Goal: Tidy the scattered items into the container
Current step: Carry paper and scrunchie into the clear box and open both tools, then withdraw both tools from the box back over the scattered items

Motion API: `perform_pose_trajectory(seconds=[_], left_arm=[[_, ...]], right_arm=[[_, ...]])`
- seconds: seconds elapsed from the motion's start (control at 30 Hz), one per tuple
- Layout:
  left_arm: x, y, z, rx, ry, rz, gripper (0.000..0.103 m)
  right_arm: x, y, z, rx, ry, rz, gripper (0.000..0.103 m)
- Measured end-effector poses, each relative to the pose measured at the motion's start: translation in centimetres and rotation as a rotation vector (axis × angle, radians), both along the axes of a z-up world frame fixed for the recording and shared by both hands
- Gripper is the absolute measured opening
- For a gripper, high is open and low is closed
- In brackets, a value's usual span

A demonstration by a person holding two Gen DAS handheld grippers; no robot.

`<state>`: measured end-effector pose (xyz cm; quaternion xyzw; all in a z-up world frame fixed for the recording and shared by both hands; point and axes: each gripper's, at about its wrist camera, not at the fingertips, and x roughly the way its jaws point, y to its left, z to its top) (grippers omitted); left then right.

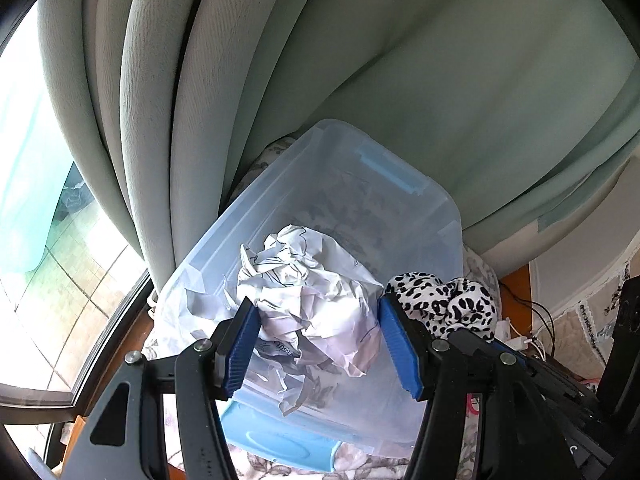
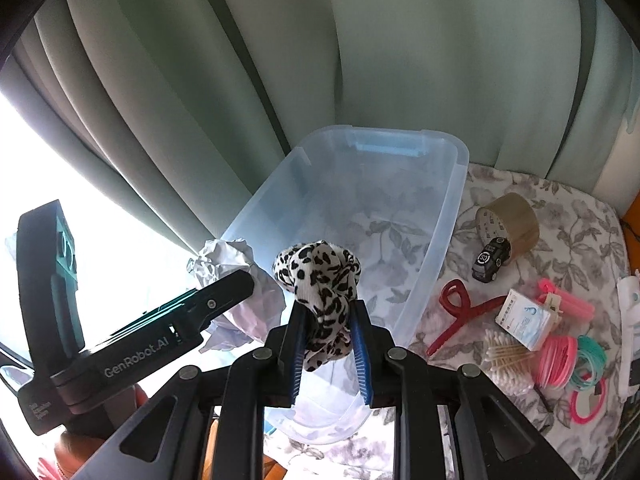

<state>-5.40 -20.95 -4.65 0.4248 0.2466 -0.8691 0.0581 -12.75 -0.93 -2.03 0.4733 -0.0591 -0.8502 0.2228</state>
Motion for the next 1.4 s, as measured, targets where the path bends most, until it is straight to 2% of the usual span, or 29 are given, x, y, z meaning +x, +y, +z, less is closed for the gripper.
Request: perform_pose_trajectory(seconds=[0.27, 0.33, 0.4, 0.7, 0.8, 0.87, 0.9, 1.03, 1.1, 1.3, 1.4], left_arm=[[-0.1, 0.1, 0.8, 0.005, -0.017, 0.002, 0.063], [-0.1, 0.1, 0.9, 0.002, -0.022, -0.002, 0.063], [0.0, 0.2, 0.9, 0.005, -0.025, -0.007, 0.063], [1.7, -0.4, 1.8, -0.002, -0.030, -0.005, 0.065], [1.8, -0.2, 2.0, -0.006, -0.031, -0.004, 0.068], [0.7, -1.1, 1.1, -0.004, -0.034, -0.016, 0.068], [-0.2, 0.6, 1.6, -0.006, -0.036, -0.018, 0.068], [-0.4, 1.0, 1.6, -0.012, -0.040, -0.024, 0.069], [-0.8, 1.3, 1.4, -0.014, -0.042, -0.033, 0.075], [-0.3, 2.1, 2.2, -0.039, -0.037, -0.045, 0.076], [0.2, 2.7, 3.2, -0.077, -0.028, -0.030, 0.076]], right_arm=[[-0.2, 0.1, -0.2, 0.016, 0.005, -0.004, 0.028], [-0.1, 0.0, -0.1, 0.020, 0.011, 0.003, 0.040], [0.0, 0.0, 0.1, 0.021, 0.021, 0.007, 0.043], [0.1, -0.1, 0.3, 0.031, 0.026, 0.005, 0.044], [0.2, -0.3, 0.4, 0.035, 0.029, 0.009, 0.044], [0.3, -0.3, 0.4, 0.036, 0.030, 0.009, 0.045], [0.3, -0.3, 0.4, 0.037, 0.031, 0.008, 0.045], [0.6, -0.1, 0.6, 0.040, 0.037, 0.001, 0.048], [0.9, 0.3, 0.8, 0.037, 0.043, -0.006, 0.049], [1.9, 1.8, 1.2, 0.026, 0.057, -0.029, 0.052], [2.4, 2.9, 1.3, 0.016, 0.062, -0.045, 0.052]])
